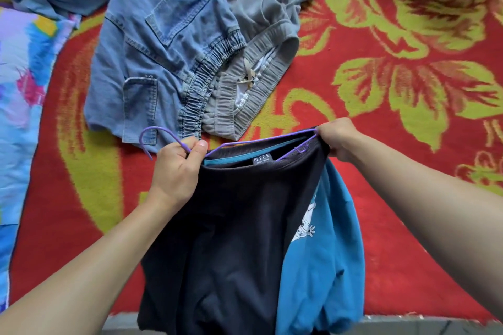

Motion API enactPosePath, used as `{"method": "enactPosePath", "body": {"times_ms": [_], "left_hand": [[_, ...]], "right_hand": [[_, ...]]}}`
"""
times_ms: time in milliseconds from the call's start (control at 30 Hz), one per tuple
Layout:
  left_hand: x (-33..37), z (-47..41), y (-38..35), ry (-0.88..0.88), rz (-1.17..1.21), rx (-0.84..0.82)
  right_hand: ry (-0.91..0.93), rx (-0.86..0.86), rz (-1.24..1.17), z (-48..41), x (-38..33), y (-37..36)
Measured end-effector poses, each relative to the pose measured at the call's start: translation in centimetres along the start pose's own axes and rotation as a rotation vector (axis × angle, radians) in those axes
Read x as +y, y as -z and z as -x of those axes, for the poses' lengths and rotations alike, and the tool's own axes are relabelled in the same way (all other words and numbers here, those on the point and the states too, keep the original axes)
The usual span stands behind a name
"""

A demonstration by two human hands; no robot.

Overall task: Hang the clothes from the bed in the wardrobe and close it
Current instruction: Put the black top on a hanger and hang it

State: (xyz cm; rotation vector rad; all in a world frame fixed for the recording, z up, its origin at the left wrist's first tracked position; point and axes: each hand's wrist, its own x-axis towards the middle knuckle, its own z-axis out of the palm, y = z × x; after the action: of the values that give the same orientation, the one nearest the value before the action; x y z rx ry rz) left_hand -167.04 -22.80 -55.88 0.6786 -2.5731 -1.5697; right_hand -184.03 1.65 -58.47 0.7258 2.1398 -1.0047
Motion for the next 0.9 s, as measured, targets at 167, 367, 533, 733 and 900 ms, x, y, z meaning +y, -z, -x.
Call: {"method": "enactPosePath", "body": {"times_ms": [167, 367, 533, 733, 900], "left_hand": [[-1.2, 0.4, 0.4, -0.026, -0.245, -0.007], [-0.1, 0.3, -0.6, -0.063, -0.214, -0.033], [0.1, 0.5, -0.9, -0.019, -0.215, -0.054], [-3.1, 0.7, 1.7, 0.062, -0.386, -0.013], [-1.5, 0.6, 0.4, 0.027, -0.305, -0.028]], "right_hand": [[0.261, -0.03, 0.125, 2.2, -0.5, -0.4], [0.355, -0.54, 0.136, 6.1, -1.9, -1.5], [0.837, -0.165, 1.151, 6.5, -0.5, -2.0], [0.666, 0.05, 1.091, 4.1, 1.6, 2.1], [0.898, -0.085, 0.896, 5.4, 0.9, 0.1]]}}
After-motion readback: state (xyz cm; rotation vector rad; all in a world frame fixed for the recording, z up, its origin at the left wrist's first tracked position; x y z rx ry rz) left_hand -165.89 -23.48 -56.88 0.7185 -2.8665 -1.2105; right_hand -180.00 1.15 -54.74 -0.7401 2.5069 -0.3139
